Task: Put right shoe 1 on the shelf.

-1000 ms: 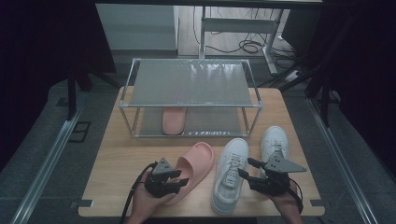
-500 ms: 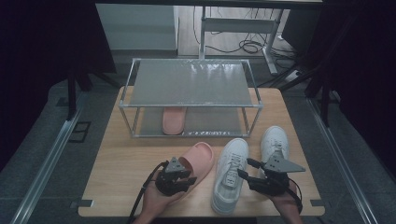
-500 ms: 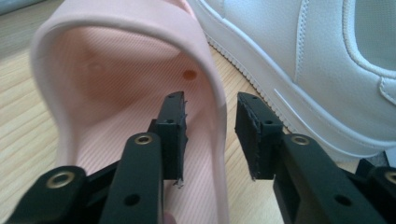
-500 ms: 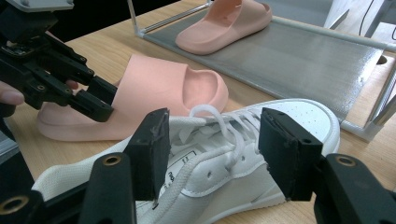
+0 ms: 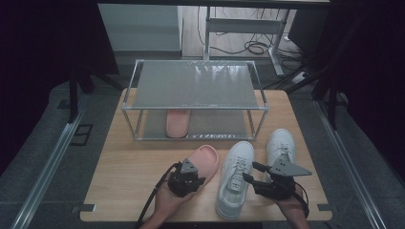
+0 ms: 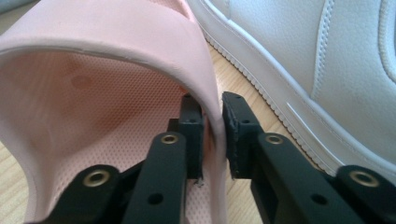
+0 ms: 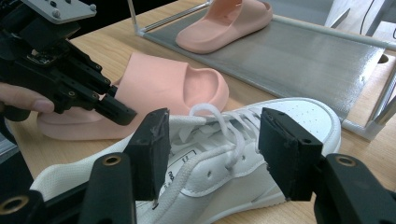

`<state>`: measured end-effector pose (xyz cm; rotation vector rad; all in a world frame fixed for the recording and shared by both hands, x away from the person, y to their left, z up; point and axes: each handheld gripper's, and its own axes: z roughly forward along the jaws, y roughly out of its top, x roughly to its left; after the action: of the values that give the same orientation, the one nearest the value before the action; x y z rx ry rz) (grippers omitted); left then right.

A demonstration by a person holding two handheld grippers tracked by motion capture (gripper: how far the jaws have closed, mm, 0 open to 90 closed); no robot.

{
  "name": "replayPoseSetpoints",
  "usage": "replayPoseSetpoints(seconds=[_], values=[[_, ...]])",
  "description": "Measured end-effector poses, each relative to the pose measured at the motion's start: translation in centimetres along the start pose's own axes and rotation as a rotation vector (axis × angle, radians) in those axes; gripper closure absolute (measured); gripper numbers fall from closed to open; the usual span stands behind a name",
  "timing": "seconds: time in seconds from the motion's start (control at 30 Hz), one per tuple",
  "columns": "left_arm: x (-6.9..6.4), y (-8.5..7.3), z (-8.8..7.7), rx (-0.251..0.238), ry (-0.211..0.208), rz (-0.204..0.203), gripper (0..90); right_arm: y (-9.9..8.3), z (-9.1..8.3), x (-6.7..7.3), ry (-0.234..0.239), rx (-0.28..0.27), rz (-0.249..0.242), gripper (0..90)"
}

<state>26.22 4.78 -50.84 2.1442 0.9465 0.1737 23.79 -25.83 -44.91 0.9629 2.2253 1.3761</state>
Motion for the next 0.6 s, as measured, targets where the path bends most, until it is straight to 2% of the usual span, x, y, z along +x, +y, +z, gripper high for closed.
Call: replayPoseSetpoints(seconds=[0.17, 0.3, 0.6], values=[[-0.2, 0.1, 0.0, -0.013, 0.032, -0.002, 81.4, 0.0, 0.0, 0.0, -0.001, 0.000, 0.000, 44.5], [-0.2, 0.2, -0.3, -0.024, 0.043, -0.010, 81.4, 0.0, 0.0, 0.0, -0.001, -0.001, 0.001, 44.5], [0.4, 0.8, -1.5, -0.078, 0.038, -0.022, 81.6, 0.0, 0.0, 0.0, -0.002, -0.001, -0.001, 44.5]])
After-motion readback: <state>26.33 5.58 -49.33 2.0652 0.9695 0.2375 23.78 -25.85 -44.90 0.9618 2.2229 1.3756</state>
